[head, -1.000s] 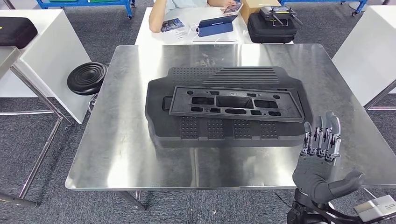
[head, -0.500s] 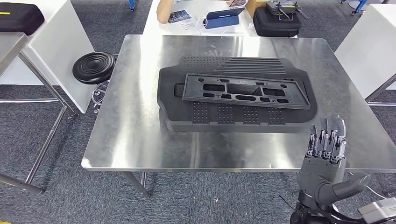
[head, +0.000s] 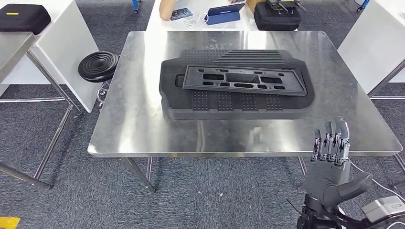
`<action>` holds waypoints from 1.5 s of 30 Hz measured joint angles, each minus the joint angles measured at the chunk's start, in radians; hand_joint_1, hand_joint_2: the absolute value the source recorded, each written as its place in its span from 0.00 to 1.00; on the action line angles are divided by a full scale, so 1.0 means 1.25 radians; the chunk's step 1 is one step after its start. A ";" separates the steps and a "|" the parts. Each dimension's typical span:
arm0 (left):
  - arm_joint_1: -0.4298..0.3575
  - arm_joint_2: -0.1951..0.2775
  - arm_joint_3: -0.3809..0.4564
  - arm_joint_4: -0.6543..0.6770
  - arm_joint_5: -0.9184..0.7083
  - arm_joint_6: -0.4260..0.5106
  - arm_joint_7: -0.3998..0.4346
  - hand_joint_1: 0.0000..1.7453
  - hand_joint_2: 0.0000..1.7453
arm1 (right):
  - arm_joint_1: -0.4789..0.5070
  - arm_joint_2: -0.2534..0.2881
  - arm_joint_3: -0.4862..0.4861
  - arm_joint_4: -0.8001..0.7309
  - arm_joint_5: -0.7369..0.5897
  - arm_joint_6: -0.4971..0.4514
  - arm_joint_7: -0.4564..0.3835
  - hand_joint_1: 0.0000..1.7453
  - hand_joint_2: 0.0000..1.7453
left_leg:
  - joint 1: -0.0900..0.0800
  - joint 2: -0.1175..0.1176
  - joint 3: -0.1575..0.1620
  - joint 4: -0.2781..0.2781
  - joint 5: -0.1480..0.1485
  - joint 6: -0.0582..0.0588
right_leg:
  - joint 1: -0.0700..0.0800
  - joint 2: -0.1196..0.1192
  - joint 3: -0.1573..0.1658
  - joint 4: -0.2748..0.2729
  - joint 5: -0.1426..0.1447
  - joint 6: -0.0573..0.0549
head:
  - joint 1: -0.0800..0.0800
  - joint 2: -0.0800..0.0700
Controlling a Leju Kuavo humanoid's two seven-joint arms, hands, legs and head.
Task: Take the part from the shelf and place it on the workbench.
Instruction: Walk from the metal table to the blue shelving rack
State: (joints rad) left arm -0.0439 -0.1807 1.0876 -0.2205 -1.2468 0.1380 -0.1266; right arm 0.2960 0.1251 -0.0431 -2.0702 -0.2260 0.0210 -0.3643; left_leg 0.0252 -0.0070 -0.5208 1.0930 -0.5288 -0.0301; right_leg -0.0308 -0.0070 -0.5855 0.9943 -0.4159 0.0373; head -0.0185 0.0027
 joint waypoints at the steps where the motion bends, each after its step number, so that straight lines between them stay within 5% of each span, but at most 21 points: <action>1: 0.000 0.000 0.000 0.000 0.000 0.000 -0.001 0.00 0.00 | 0.000 0.000 0.000 0.001 0.001 0.000 0.001 0.00 0.00 | 0.000 -0.002 0.020 -0.035 -0.002 0.001 | 0.001 0.000 -0.007 0.007 0.003 0.005 | 0.000 0.000; 5: -0.002 0.000 0.000 0.000 -0.003 0.001 -0.002 0.00 0.00 | 0.000 0.000 -0.001 0.005 0.005 -0.002 0.005 0.00 0.00 | -0.008 -0.002 -0.003 -0.049 0.010 0.035 | 0.001 0.001 -0.025 0.012 0.011 0.030 | 0.001 0.000; 7: -0.003 0.000 0.000 -0.001 -0.005 0.001 -0.003 0.00 0.00 | 0.000 -0.001 -0.002 0.008 0.011 -0.006 0.008 0.00 0.00 | -0.009 0.002 -0.028 -0.052 0.030 0.053 | 0.000 0.002 -0.051 0.060 -0.041 0.024 | 0.004 0.000; 9: -0.003 0.001 0.000 -0.001 -0.007 0.001 -0.004 0.00 0.00 | 0.000 -0.003 -0.003 0.011 0.016 -0.010 0.011 0.00 0.00 | -0.012 0.003 -0.054 -0.051 0.050 0.059 | 0.003 0.003 -0.077 0.158 -0.113 0.015 | 0.007 0.000; 10: -0.003 0.001 0.000 -0.001 -0.007 0.001 -0.004 0.00 0.00 | 0.000 -0.003 -0.004 0.014 0.018 -0.011 0.012 0.00 0.00 | -0.014 0.004 -0.067 -0.050 0.062 0.060 | 0.004 0.003 -0.083 0.205 -0.131 0.017 | 0.007 0.000; 12: -0.003 0.001 0.000 -0.001 -0.007 0.001 -0.004 0.00 0.00 | 0.000 -0.004 -0.007 0.018 0.019 -0.012 0.013 0.00 0.00 | -0.018 0.006 -0.092 -0.049 0.084 0.061 | 0.008 0.003 -0.061 0.236 -0.118 0.029 | 0.007 0.000; 14: -0.003 0.001 0.000 -0.001 -0.008 0.000 -0.005 0.00 0.00 | -0.001 -0.005 -0.009 0.022 0.022 -0.012 0.014 0.00 0.00 | -0.021 0.005 -0.113 -0.049 0.104 0.059 | 0.016 0.003 0.019 0.149 -0.089 0.029 | 0.006 0.000; 16: -0.003 0.001 0.000 -0.001 -0.008 0.000 -0.005 0.00 0.00 | -0.002 -0.006 -0.010 0.024 0.025 -0.013 0.017 0.00 0.00 | -0.024 0.004 -0.122 -0.051 0.122 0.053 | 0.025 0.002 0.110 0.021 -0.097 0.012 | 0.006 0.000; 19: -0.003 0.002 0.000 -0.001 -0.009 0.001 -0.006 0.00 0.00 | -0.003 -0.006 -0.011 0.027 0.029 -0.017 0.021 0.00 0.00 | -0.023 0.004 -0.120 -0.063 0.148 0.039 | 0.028 0.003 0.131 -0.032 -0.099 -0.005 | 0.006 0.000; 21: -0.001 0.003 0.000 -0.001 -0.009 0.001 -0.006 0.00 0.00 | -0.003 -0.006 -0.012 0.031 0.031 -0.018 0.022 0.00 0.00 | -0.021 0.003 -0.130 -0.048 0.120 0.031 | 0.021 0.002 0.114 -0.035 -0.079 -0.019 | 0.005 0.000; 24: 0.002 0.004 0.000 -0.001 -0.010 0.001 -0.005 0.00 0.00 | -0.001 -0.006 -0.012 0.037 0.032 -0.020 0.023 0.00 0.00 | -0.016 0.002 -0.156 0.075 -0.005 0.019 | 0.016 0.000 0.081 -0.035 -0.048 -0.031 | 0.003 0.000; 25: 0.002 0.005 0.000 -0.001 -0.011 0.001 -0.005 0.00 0.00 | 0.000 -0.006 -0.012 0.039 0.033 -0.022 0.024 0.00 0.00 | -0.015 0.002 -0.161 0.123 -0.025 0.015 | 0.016 0.000 0.070 -0.032 -0.039 -0.031 | 0.003 0.000; 27: 0.002 0.006 0.000 -0.001 -0.013 0.001 -0.006 0.00 0.00 | 0.001 -0.006 -0.012 0.045 0.034 -0.024 0.026 0.00 0.00 | -0.011 0.003 -0.141 0.161 -0.008 0.009 | 0.015 -0.001 0.046 -0.023 -0.024 -0.025 | 0.003 0.000; 29: 0.001 0.008 0.000 -0.001 -0.015 0.000 -0.006 0.00 0.00 | 0.002 -0.006 -0.012 0.050 0.035 -0.026 0.029 0.00 0.00 | -0.006 0.003 -0.069 0.088 0.024 0.006 | 0.012 -0.001 0.019 -0.007 -0.014 -0.017 | 0.003 0.000; 31: 0.001 0.009 0.000 -0.001 -0.016 0.000 -0.008 0.00 0.00 | 0.003 -0.006 -0.013 0.054 0.035 -0.026 0.030 0.00 0.00 | -0.007 0.000 0.000 -0.012 0.014 0.007 | 0.013 -0.001 0.001 0.010 -0.008 -0.007 | 0.003 0.000; 33: 0.000 0.010 0.000 -0.001 -0.017 0.000 -0.009 0.00 0.00 | 0.004 -0.006 -0.014 0.057 0.036 -0.027 0.032 0.00 0.00 | -0.013 -0.002 0.016 -0.047 0.001 0.016 | 0.015 -0.001 -0.009 0.015 0.002 0.005 | 0.003 0.000; 36: 0.000 0.011 0.000 -0.001 -0.017 0.000 -0.009 0.00 0.00 | 0.005 -0.006 -0.017 0.063 0.037 -0.027 0.032 0.00 0.00 | -0.014 0.003 -0.011 -0.053 0.024 0.045 | 0.013 0.001 -0.027 0.028 -0.009 0.014 | 0.004 0.000; 39: -0.002 0.012 0.000 -0.001 -0.018 0.000 -0.010 0.00 0.00 | 0.005 -0.006 -0.020 0.068 0.037 -0.029 0.033 0.00 0.00 | -0.012 0.007 -0.052 -0.055 0.057 0.062 | 0.012 0.003 -0.072 0.148 -0.110 0.002 | 0.006 0.000; 41: -0.002 0.013 0.000 -0.001 -0.020 0.000 -0.010 0.00 0.00 | 0.005 -0.007 -0.024 0.073 0.044 -0.037 0.039 0.00 0.00 | -0.012 0.009 -0.079 -0.054 0.080 0.061 | 0.011 0.003 -0.081 0.234 -0.138 0.011 | 0.006 0.000; 43: -0.002 0.013 0.000 -0.001 -0.023 0.000 -0.010 0.00 0.00 | 0.005 -0.006 -0.032 0.082 0.058 -0.051 0.052 0.00 0.00 | -0.012 0.010 -0.106 -0.054 0.103 0.058 | 0.010 0.003 -0.042 0.228 -0.106 0.031 | 0.005 0.000; 45: -0.002 0.013 0.000 -0.001 -0.028 0.000 -0.010 0.00 0.00 | 0.003 -0.005 -0.043 0.100 0.074 -0.063 0.066 0.00 0.00 | -0.013 0.009 -0.127 -0.053 0.124 0.051 | 0.011 0.003 0.054 0.111 -0.088 0.033 | 0.006 0.000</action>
State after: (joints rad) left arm -0.0467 -0.1651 1.0876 -0.2216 -1.2819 0.1377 -0.1385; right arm 0.2998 0.1192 -0.0967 -1.9449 -0.1329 -0.0574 -0.2818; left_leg 0.0091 0.0046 -0.6796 1.0267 -0.3736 0.0335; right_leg -0.0165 -0.0028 -0.5176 1.1335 -0.5254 0.0786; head -0.0111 0.0027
